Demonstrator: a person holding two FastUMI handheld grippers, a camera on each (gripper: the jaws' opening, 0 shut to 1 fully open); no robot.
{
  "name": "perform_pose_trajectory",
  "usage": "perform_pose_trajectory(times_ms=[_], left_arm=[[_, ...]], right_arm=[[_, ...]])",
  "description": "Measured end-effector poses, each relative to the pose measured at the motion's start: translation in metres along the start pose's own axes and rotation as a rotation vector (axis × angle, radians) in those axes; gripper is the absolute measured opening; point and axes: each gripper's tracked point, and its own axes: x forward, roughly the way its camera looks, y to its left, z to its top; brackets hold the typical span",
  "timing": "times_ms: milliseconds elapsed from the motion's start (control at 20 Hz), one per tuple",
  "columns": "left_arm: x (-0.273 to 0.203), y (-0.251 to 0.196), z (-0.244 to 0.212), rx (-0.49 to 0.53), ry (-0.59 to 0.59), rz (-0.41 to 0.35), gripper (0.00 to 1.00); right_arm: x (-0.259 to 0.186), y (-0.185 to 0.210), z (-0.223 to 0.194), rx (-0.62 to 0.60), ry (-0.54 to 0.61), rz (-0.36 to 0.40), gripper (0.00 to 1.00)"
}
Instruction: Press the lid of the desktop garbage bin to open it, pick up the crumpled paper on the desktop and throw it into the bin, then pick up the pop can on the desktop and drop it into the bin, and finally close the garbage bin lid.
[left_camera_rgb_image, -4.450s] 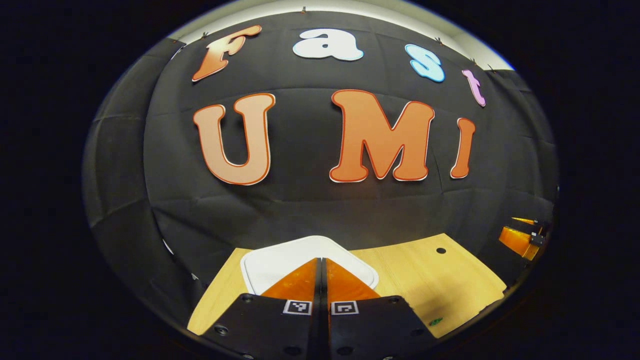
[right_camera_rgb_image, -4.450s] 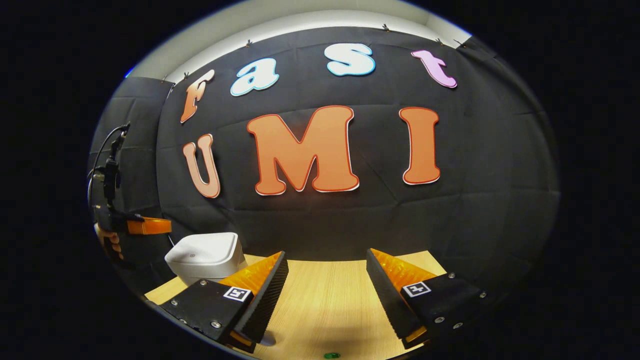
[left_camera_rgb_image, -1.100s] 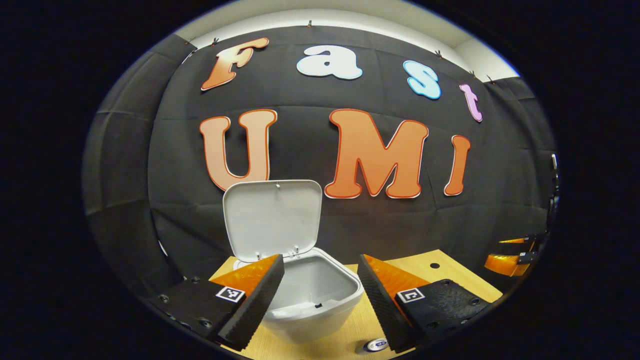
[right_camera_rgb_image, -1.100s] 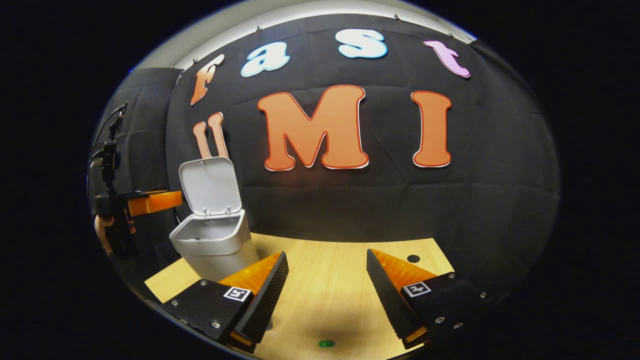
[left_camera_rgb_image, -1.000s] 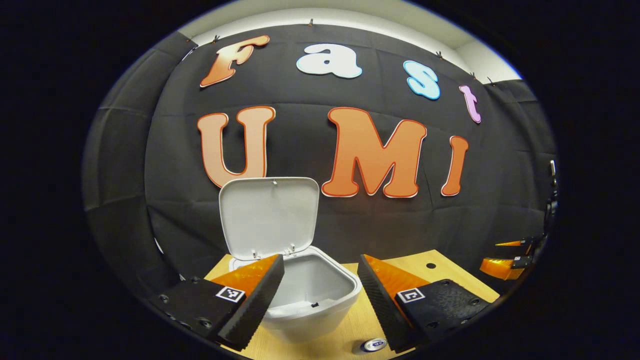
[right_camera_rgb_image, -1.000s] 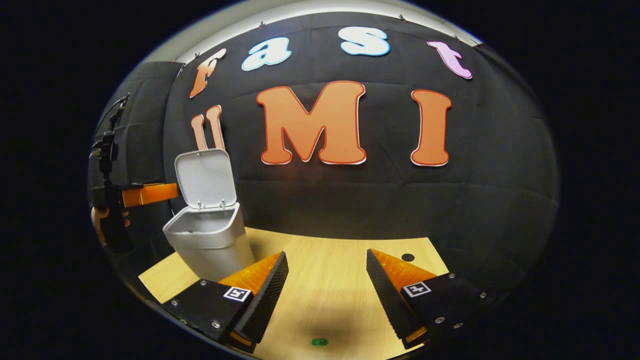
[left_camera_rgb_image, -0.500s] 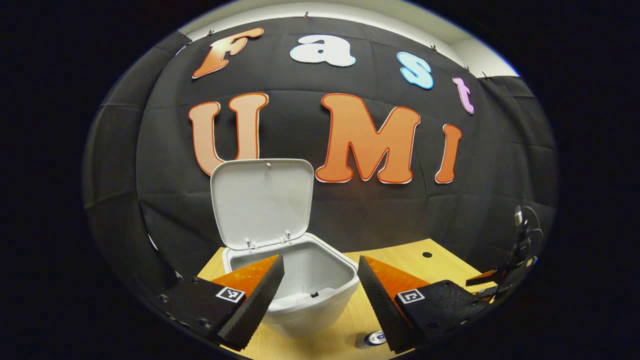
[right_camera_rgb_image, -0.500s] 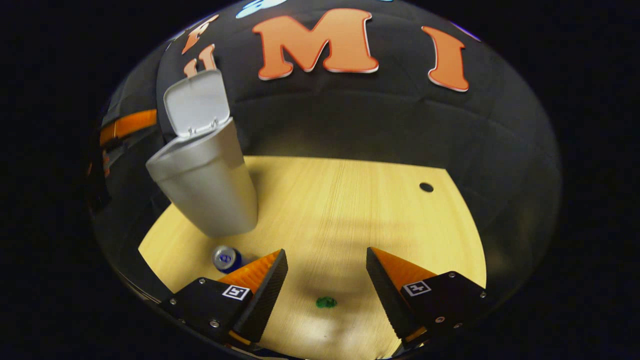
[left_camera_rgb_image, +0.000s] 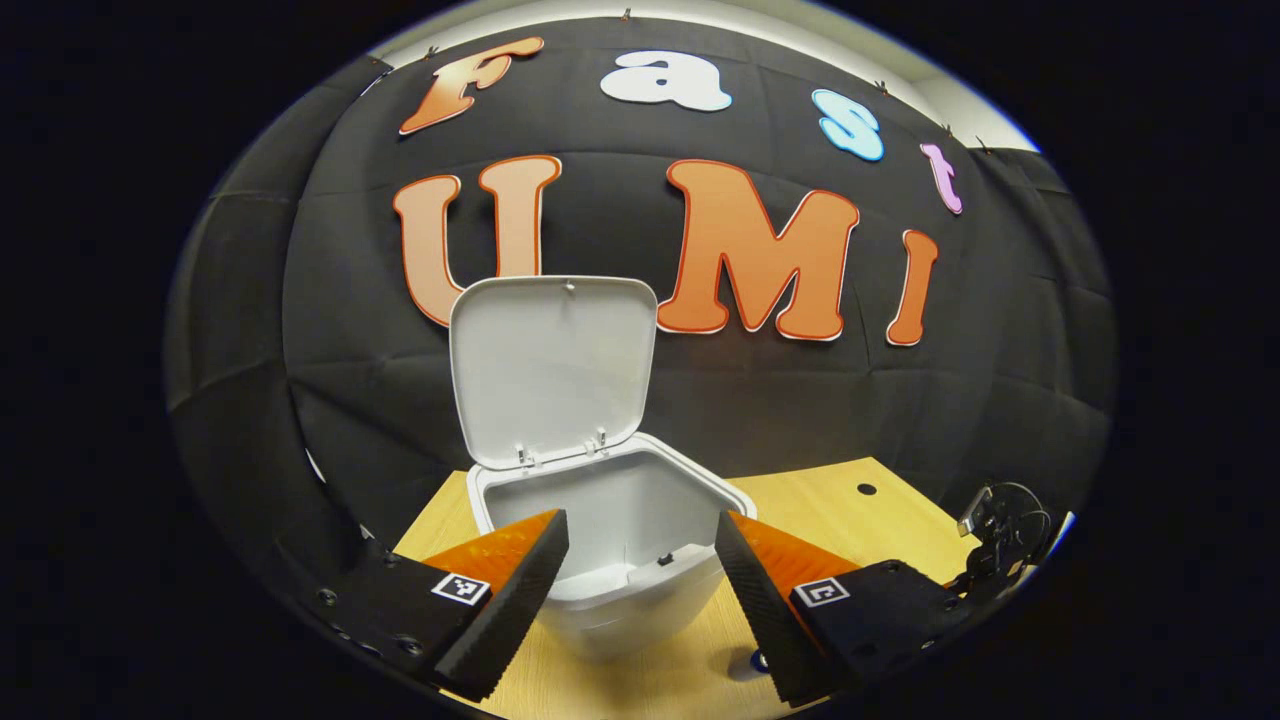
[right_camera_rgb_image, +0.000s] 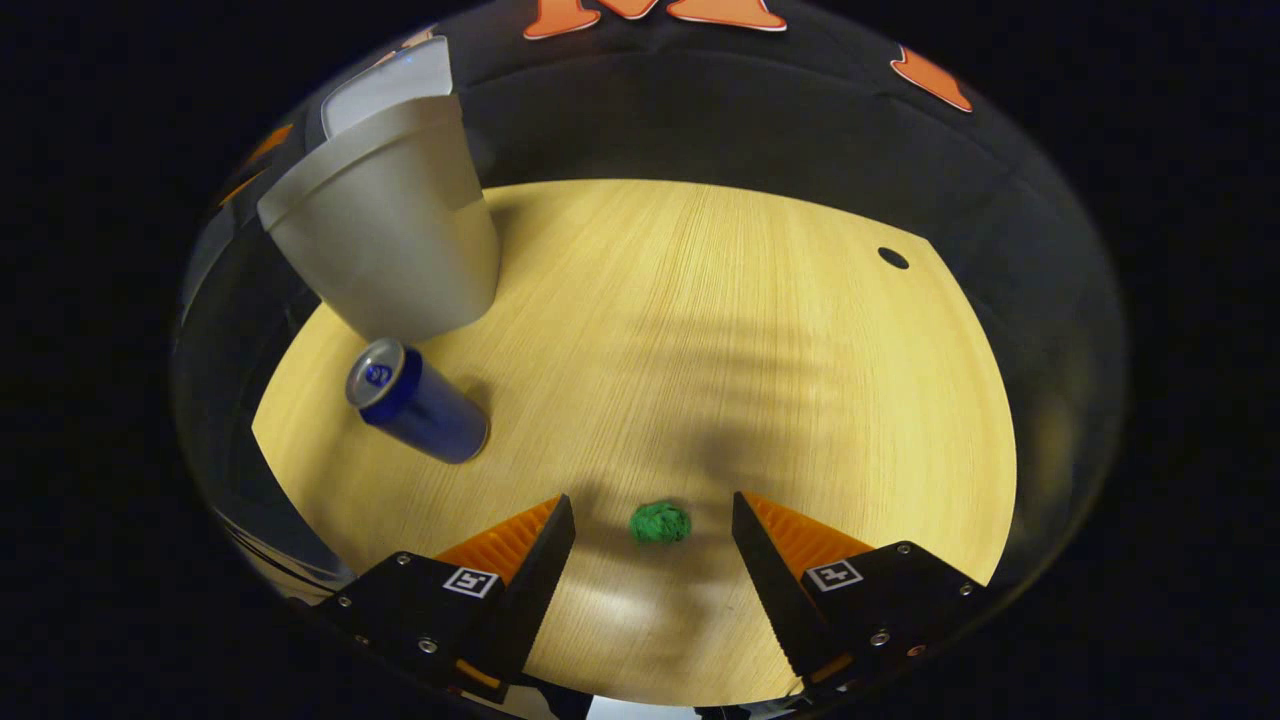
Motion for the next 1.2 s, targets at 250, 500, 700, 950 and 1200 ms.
perform_pose_trajectory(times_ms=[250,500,700,950,1200], left_arm=[[-0.001,0.005,-0.011,-0.005,0.024,-0.002,0.94],[-0.004,0.012,-0.016,0.008,0.036,0.009,0.94],[-0.001,0.013,-0.021,0.005,0.049,0.011,0.94],[0.002,0.013,-0.021,0.017,0.054,0.012,0.94],[0.007,0.011,-0.024,0.008,0.060,0.006,0.94]], right_arm=[[0.008,-0.005,-0.011,-0.006,0.080,0.005,0.95],[0.004,-0.005,-0.014,-0.028,0.113,0.009,0.94],[0.006,-0.008,-0.012,-0.014,0.129,0.015,0.81],[0.016,-0.008,-0.008,-0.024,0.155,0.032,0.38],[0.025,-0.018,0.022,-0.019,0.152,0.051,0.06]])
